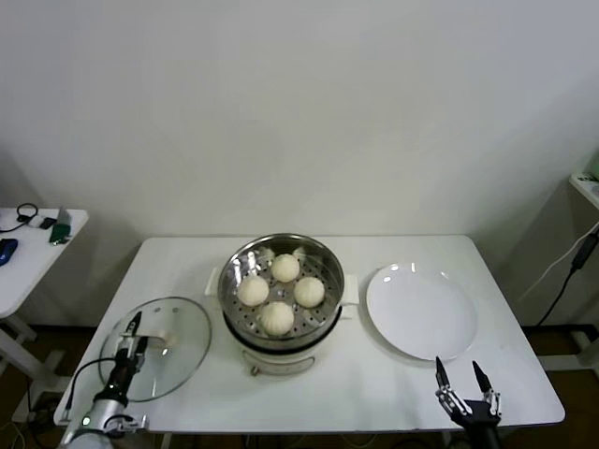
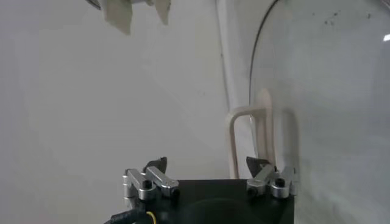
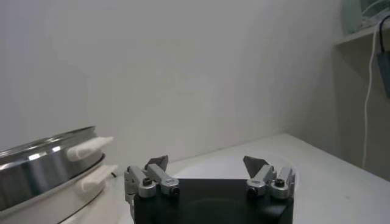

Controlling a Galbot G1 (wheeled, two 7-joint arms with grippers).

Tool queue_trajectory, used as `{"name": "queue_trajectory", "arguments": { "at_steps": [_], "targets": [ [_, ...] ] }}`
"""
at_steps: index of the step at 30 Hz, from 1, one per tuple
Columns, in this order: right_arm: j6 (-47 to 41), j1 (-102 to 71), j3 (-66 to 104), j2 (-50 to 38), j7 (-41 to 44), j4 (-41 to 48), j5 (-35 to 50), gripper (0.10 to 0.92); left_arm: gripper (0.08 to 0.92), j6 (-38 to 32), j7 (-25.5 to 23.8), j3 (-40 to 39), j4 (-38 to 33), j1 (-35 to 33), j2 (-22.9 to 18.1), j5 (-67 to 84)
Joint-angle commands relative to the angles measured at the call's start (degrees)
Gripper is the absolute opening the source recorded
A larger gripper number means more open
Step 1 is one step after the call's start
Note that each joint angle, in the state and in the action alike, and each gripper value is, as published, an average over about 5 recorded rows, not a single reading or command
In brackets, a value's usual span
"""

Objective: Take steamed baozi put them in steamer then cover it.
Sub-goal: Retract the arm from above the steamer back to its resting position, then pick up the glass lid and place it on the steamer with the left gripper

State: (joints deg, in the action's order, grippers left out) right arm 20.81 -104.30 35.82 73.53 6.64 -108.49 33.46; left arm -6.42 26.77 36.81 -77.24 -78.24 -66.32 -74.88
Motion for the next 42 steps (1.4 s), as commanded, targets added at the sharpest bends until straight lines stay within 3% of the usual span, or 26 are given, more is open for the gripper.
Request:
{"name": "queue_trajectory", "arguments": {
  "at_steps": [1,17,23,29,33,38,42],
  "targets": [
    [0.5,-0.4,-0.1,0.3,0.1,0.1,-0.2,0.823,0.765,-0.6,-0.5,-0.2,2.3,1.6,0.2,-0.9],
    [0.7,-0.3,-0.2,1.2,0.5,0.0,-1.1,0.823,0.307,-0.8,-1.2,-0.4,0.9,0.8,0.5,0.0],
    [0.8,-0.2,-0.1,1.6,0.7,-0.2,-1.4,0.823,0.155,0.8,-2.6,-0.7,-3.5,-0.8,1.1,5.7],
    [0.7,-0.5,0.2,1.8,0.5,-0.4,-2.4,0.823,0.141,5.5,-6.6,1.3,-16.0,-3.9,4.2,18.0],
    [-0.5,-1.0,0.4,2.5,-1.0,-0.6,-7.4,0.823,0.141,9.7,-10.6,3.3,-23.1,-4.5,7.6,24.6],
    [-2.8,-2.1,0.4,3.8,-3.9,-2.2,-13.5,0.823,0.141,16.7,-18.6,4.2,-29.7,-4.2,12.5,28.9],
    [-4.0,-2.2,0.5,4.9,-6.5,-2.5,-16.6,0.823,0.141,23.1,-24.4,2.9,-34.7,-2.8,14.1,29.2]
  ]
}}
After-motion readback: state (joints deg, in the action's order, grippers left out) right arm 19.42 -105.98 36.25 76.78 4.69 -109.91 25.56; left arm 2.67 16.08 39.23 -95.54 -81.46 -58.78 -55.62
